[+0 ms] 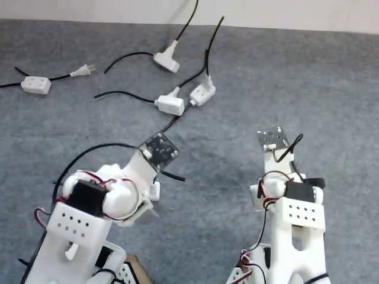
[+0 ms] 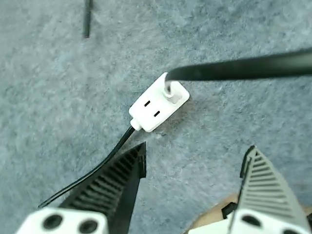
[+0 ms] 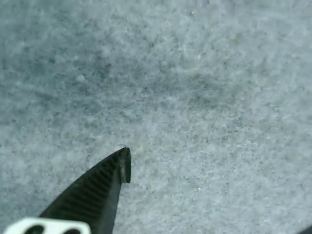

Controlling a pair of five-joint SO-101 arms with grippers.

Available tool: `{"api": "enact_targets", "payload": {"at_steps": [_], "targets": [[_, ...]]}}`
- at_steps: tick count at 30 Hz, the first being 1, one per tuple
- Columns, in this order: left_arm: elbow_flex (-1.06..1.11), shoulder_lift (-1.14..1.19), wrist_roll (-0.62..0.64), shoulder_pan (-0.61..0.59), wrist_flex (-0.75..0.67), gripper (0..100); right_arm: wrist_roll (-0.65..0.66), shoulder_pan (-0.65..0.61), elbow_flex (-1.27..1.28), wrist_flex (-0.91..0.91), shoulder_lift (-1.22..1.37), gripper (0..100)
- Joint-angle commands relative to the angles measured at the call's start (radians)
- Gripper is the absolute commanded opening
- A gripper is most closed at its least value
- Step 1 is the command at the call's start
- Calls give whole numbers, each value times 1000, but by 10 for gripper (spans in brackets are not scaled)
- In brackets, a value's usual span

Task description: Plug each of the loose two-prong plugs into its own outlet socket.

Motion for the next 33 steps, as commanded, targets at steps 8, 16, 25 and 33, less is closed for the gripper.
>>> {"api": "enact_targets", "payload": {"at_steps": [8, 16, 25, 33], "targets": [[41, 127, -74, 18, -212, 316, -2, 13, -1, -15, -15, 546], [45, 142, -71, 22, -330, 292, -2, -30, 10, -15, -15, 546], [48, 143, -74, 22, -376, 98, -2, -47, 35, -39, -15, 546], [51, 145, -72, 16, -489, 77, 0, -47, 35, -39, -16, 546]]}}
